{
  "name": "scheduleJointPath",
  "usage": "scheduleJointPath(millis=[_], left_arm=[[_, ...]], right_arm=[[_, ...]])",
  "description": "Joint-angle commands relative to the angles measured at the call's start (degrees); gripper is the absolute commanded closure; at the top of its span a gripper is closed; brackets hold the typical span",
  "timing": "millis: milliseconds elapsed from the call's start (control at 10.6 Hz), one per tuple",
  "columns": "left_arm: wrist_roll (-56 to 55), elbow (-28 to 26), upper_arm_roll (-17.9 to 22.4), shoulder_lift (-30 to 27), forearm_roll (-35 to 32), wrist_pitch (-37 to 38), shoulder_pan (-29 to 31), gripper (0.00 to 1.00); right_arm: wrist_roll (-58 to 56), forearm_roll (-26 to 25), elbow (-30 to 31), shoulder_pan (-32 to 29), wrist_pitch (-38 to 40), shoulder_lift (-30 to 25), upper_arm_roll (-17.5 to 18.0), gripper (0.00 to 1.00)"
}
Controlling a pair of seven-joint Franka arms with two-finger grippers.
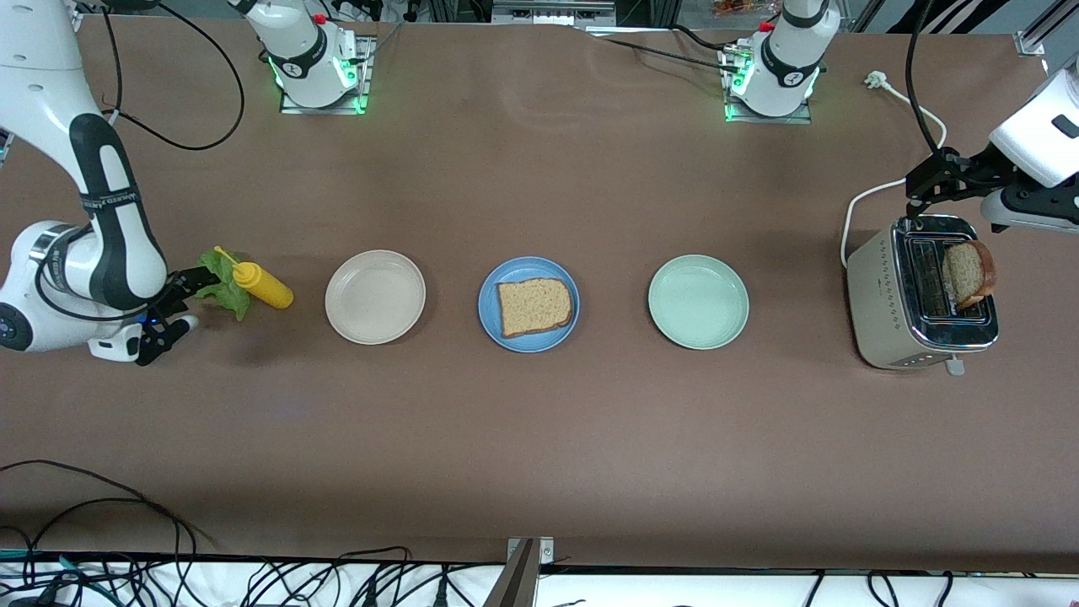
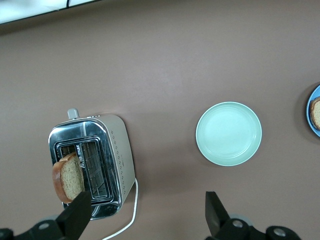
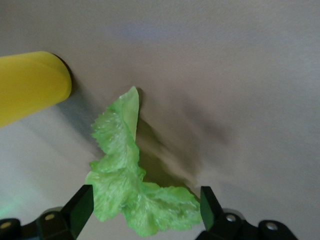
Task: Make sandwich in blue plate with both arms
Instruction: 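Grasp the green lettuce leaf with the right gripper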
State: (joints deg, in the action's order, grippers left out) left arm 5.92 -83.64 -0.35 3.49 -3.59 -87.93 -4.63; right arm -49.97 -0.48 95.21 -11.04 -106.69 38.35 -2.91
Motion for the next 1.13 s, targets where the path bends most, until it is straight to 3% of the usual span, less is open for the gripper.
scheduleJointPath(millis=[0, 94, 189, 283, 377, 661, 1038], left_arm=[[0.6, 1.0, -0.8, 0.3, -1.7, 1.9, 0.8, 0.00], [0.5, 1.0, -0.6, 0.4, -1.7, 1.9, 0.8, 0.00], [1.1, 1.0, -0.2, 0.3, -1.7, 1.9, 0.8, 0.00], [1.0, 1.0, 0.0, 0.5, -1.6, 1.9, 0.8, 0.00], [0.4, 1.7, 0.1, 0.5, -1.5, 1.9, 0.8, 0.00], [0.4, 2.3, 0.1, 0.8, -1.7, 1.9, 1.1, 0.00], [0.5, 2.3, 0.1, 0.8, -1.0, 1.9, 1.8, 0.00]], right_arm=[[-2.5, 0.9, -0.6, -0.5, 0.6, 1.6, 0.6, 0.15], [-2.5, 1.0, -0.6, -0.5, 0.7, 2.2, 0.6, 0.26], [-2.4, 1.0, -0.6, -0.5, 1.0, 2.8, 0.6, 0.44], [-2.4, 1.0, -0.8, -0.6, 2.7, 2.8, 0.6, 0.80], [-1.9, 1.0, -1.3, -0.6, 4.0, 2.7, 0.6, 1.00], [-2.5, 0.9, -3.0, -0.5, 6.4, 2.3, 0.5, 1.00], [-4.9, -1.5, -10.6, 0.0, 18.9, 2.3, 0.4, 1.00]])
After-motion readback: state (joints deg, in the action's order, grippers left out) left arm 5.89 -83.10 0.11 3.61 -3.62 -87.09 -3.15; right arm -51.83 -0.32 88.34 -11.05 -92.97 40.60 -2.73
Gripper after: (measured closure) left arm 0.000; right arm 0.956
